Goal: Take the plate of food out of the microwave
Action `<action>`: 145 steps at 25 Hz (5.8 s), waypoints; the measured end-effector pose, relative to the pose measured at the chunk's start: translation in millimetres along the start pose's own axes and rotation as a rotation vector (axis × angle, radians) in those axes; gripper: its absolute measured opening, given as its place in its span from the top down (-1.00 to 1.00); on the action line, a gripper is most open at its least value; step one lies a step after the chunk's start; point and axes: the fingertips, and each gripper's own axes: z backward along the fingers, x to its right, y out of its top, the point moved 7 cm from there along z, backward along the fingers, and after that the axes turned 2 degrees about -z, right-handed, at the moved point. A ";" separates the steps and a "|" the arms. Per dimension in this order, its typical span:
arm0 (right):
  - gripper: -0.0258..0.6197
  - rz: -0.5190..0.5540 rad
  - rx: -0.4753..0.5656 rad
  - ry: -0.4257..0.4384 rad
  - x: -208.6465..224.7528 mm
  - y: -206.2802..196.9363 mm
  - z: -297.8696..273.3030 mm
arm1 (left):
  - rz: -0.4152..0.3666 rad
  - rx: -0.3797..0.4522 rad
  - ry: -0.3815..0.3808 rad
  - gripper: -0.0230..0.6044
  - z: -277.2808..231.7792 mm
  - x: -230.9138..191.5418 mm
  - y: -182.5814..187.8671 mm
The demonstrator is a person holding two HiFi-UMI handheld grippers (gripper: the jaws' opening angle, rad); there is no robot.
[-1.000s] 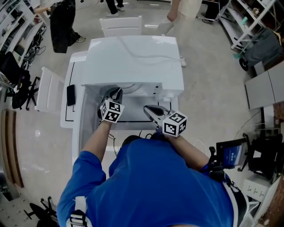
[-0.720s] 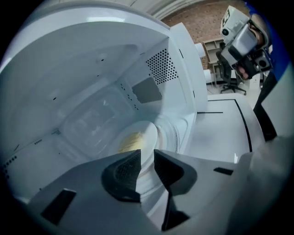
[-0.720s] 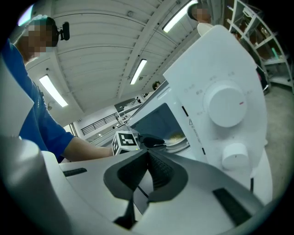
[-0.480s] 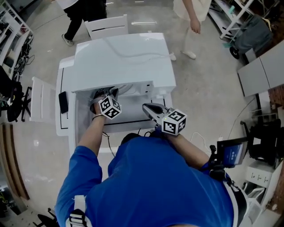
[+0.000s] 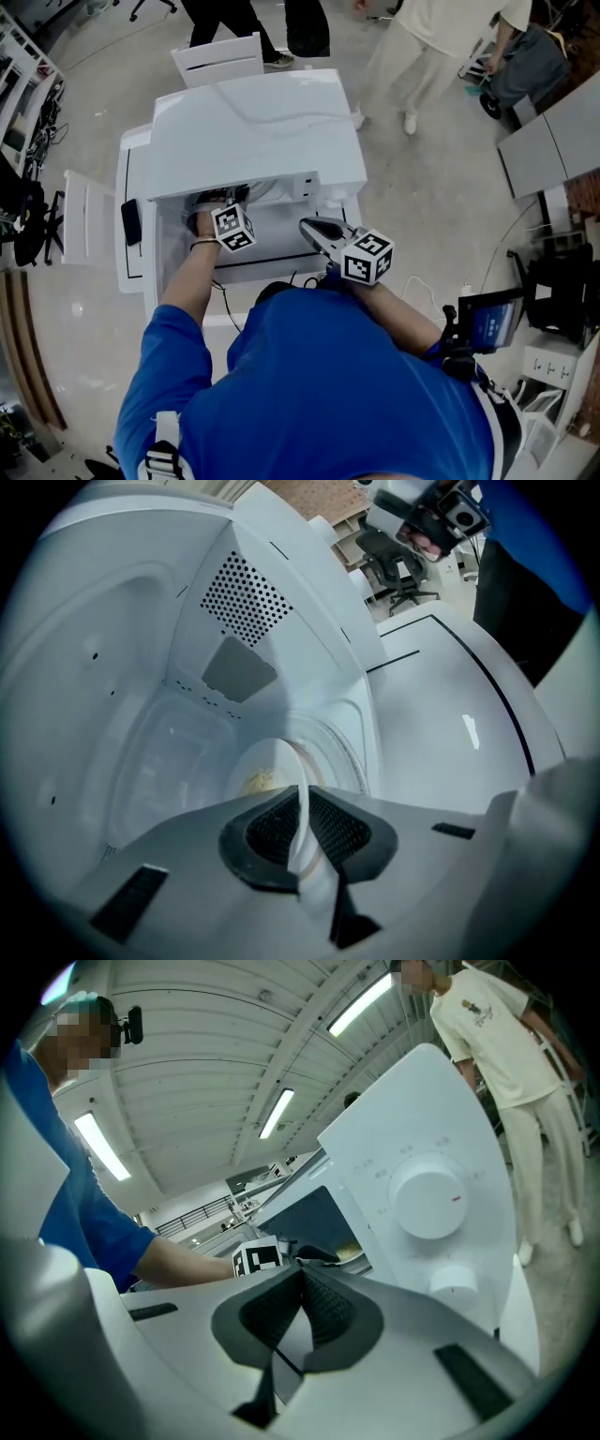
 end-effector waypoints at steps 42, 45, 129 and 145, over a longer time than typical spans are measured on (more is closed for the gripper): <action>0.91 -0.074 -0.063 0.066 -1.0 -22.2 -16.0 | 0.118 0.025 0.023 0.80 55.1 39.6 3.3; 0.91 -0.094 -0.067 0.068 -0.9 -22.9 -21.1 | 0.119 0.029 0.019 0.80 57.9 43.6 3.4; 0.91 -0.383 -0.084 0.071 30.5 -35.8 -27.2 | 2.573 0.686 0.305 0.87 77.1 84.8 -69.0; 0.91 -0.375 -0.153 0.162 38.6 -36.1 -8.1 | 2.643 0.778 0.481 0.87 110.6 125.9 -46.8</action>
